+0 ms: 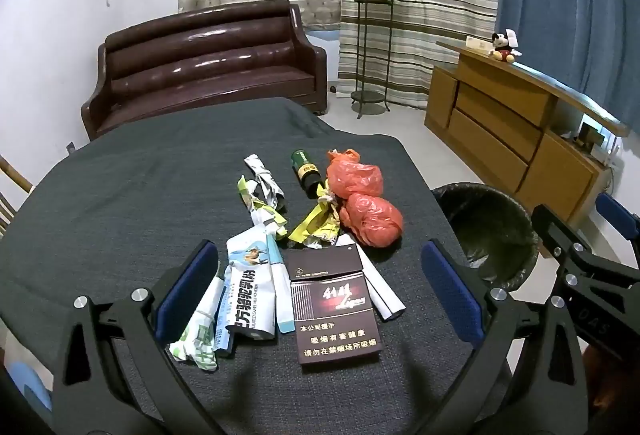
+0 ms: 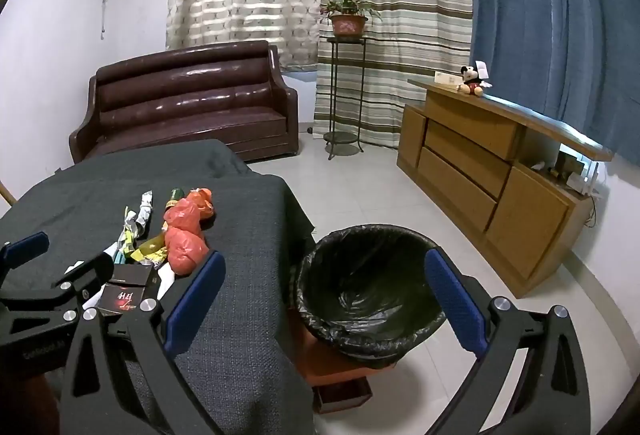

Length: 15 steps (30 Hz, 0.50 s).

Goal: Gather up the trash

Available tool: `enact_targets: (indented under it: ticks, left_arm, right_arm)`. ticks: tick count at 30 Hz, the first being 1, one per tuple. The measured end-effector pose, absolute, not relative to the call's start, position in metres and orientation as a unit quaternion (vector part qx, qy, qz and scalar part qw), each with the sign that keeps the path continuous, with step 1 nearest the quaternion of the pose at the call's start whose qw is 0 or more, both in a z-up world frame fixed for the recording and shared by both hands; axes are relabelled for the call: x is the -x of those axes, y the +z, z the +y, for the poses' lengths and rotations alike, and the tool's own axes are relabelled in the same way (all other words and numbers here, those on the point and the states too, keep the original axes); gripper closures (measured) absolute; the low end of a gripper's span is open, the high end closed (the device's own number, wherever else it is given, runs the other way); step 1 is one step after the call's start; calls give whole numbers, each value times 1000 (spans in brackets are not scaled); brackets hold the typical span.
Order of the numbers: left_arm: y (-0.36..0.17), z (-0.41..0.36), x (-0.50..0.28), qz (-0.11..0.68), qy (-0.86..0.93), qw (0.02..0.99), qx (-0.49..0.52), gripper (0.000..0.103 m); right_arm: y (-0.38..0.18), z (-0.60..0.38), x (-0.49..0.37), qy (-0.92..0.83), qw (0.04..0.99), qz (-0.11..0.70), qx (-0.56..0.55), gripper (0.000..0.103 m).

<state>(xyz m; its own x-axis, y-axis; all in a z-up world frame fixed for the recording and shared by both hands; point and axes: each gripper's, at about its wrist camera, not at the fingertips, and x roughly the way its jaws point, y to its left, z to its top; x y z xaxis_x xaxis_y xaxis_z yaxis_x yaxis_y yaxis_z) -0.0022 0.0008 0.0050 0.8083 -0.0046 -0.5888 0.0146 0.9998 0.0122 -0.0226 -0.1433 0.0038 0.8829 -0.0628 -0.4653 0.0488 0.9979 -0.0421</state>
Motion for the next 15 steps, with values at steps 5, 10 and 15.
enact_targets:
  ticks: [5, 10, 15]
  left_arm:
    - [5, 0, 2, 310, -4, 951, -8, 4]
    - [3, 1, 2, 310, -4, 951, -8, 4]
    - [3, 2, 3, 310, -5, 951, -7, 4]
  right_arm:
    - [3, -143, 23, -30, 970, 242, 14, 6]
    - [4, -144, 23, -30, 969, 243, 14, 6]
    - [4, -145, 23, -31, 969, 244, 13, 6]
